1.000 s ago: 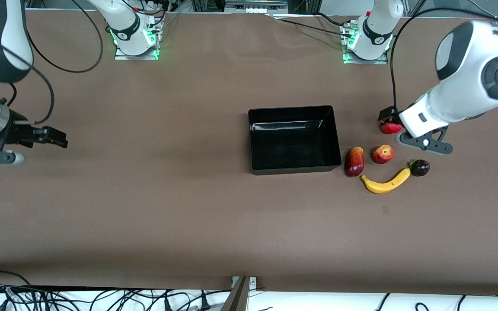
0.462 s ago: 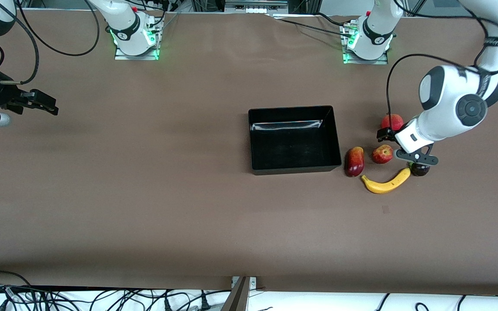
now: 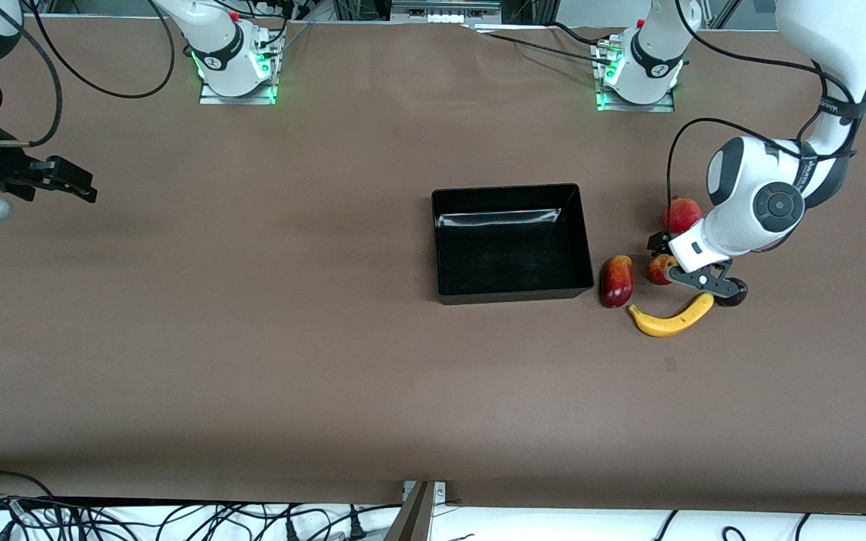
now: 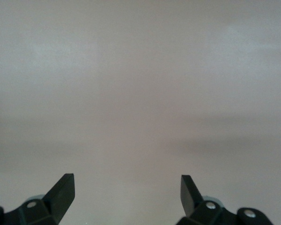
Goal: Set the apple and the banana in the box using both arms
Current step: 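Lower the left gripper onto the red apple and grasp it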
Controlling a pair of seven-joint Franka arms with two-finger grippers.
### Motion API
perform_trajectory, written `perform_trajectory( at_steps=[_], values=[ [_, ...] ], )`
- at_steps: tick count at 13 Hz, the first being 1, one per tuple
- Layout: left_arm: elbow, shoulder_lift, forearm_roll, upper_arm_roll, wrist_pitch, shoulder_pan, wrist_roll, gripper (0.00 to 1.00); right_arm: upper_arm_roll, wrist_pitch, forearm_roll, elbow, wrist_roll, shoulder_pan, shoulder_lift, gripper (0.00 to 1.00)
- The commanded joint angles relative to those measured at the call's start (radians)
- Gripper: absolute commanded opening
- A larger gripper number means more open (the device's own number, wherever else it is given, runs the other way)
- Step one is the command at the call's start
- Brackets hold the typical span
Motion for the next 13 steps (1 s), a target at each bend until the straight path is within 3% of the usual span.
perform_trajectory(
  at_steps=[1, 7, 8, 9, 10, 11, 13],
  values=[
    [0.001, 0.045, 0.024, 0.015, 0.061, 0.006, 0.09, 1.0, -0.02, -0.016, 0.025, 0.039, -0.009, 0.024, 0.038, 1.0],
    [-0.012, 0.068, 0.011, 0.015, 0.056, 0.006, 0.087, 1.0, -0.021, -0.039, 0.025, 0.042, -0.005, 0.019, 0.035, 1.0],
    [-0.014, 0.066, 0.01, 0.015, 0.051, 0.006, 0.085, 0.77, -0.02, -0.039, 0.025, 0.042, -0.006, 0.022, 0.035, 1.0],
    [-0.014, 0.063, 0.01, 0.015, 0.047, 0.006, 0.088, 0.39, -0.02, -0.039, 0.025, 0.042, -0.009, 0.022, 0.035, 1.0],
    [-0.014, 0.06, 0.011, 0.014, 0.032, 0.004, 0.088, 0.08, -0.02, -0.042, 0.025, 0.04, -0.006, 0.022, 0.035, 1.0],
    [-0.011, 0.051, 0.011, 0.014, 0.015, 0.004, 0.087, 0.0, -0.02, -0.043, 0.025, 0.037, -0.008, 0.022, 0.036, 1.0],
    [-0.002, -0.019, 0.011, 0.003, -0.014, 0.0, 0.082, 0.0, -0.021, -0.06, 0.027, 0.037, -0.005, 0.019, 0.038, 1.0]
  ],
)
